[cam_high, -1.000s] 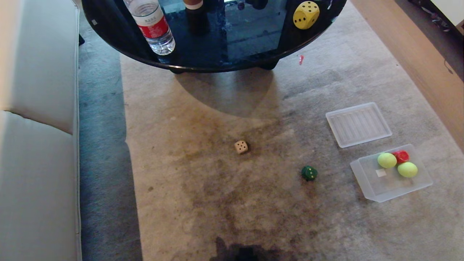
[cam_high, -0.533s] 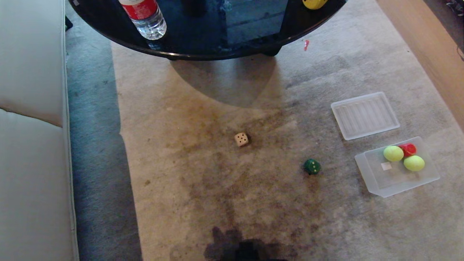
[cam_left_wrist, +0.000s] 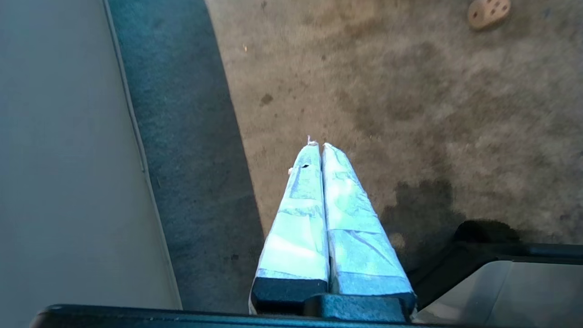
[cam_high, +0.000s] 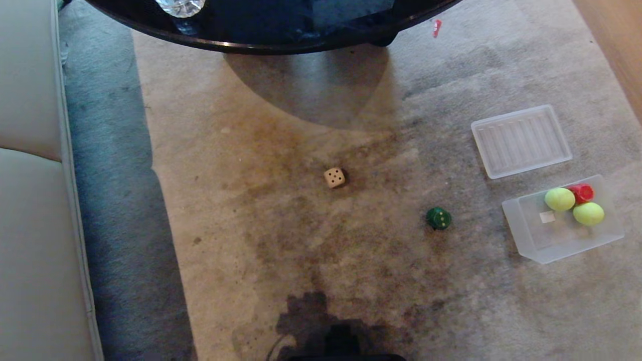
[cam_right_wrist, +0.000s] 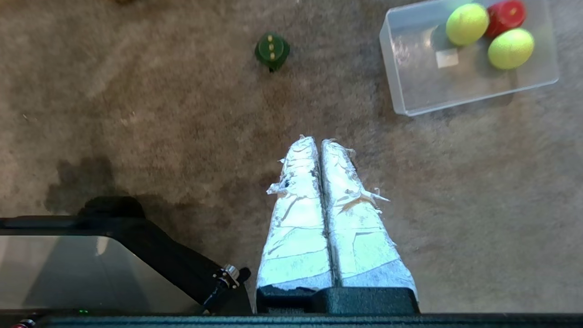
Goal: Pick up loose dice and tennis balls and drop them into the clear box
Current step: Find toys out of the box
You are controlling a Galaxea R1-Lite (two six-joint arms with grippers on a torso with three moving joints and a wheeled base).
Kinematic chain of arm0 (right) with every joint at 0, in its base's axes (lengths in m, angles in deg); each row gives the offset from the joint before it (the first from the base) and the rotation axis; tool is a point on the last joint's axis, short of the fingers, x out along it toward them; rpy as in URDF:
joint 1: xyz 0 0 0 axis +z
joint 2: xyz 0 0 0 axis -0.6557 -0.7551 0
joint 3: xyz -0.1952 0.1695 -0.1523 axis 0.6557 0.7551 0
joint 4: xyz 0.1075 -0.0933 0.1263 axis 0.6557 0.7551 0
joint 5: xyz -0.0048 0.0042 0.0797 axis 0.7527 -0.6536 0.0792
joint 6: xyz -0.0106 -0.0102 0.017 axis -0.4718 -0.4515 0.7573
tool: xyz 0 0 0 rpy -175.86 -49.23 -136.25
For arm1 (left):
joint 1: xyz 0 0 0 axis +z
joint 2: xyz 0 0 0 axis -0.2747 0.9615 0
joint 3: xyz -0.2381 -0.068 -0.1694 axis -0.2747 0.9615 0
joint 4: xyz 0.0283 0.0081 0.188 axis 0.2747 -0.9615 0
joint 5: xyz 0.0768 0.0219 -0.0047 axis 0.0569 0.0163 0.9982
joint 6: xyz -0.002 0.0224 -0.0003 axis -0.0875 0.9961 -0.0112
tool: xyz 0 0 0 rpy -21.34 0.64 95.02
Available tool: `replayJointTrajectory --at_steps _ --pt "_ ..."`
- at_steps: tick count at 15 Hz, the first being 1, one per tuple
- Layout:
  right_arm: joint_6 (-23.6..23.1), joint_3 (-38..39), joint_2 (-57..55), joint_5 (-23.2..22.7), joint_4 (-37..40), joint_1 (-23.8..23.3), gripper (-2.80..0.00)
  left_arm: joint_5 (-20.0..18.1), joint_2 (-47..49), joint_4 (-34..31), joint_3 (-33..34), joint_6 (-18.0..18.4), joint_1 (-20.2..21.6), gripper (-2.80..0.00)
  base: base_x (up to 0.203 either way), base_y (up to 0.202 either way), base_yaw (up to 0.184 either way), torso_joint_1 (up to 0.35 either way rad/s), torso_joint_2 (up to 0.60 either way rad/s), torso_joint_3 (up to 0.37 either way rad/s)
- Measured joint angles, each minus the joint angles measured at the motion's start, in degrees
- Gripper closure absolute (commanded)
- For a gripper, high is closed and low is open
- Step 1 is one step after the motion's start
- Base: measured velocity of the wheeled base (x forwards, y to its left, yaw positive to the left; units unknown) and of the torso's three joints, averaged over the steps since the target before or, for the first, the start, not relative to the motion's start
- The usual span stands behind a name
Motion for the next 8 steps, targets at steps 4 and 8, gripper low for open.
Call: replayJointTrajectory --at_steps 4,8 --pt "-0.01 -0.10 0.00 0.04 0.00 0.00 0.00 0.02 0.00 0.05 0.00 0.00 0.00 0.00 0.000 0.000 0.000 0.003 0.00 -0.199" --pt "0.54 -0.07 0.00 0.09 0.04 -0.02 0.00 0.02 0.00 0.02 0.00 0.23 0.00 0.00 0.000 0.000 0.000 0.003 0.00 -0.106"
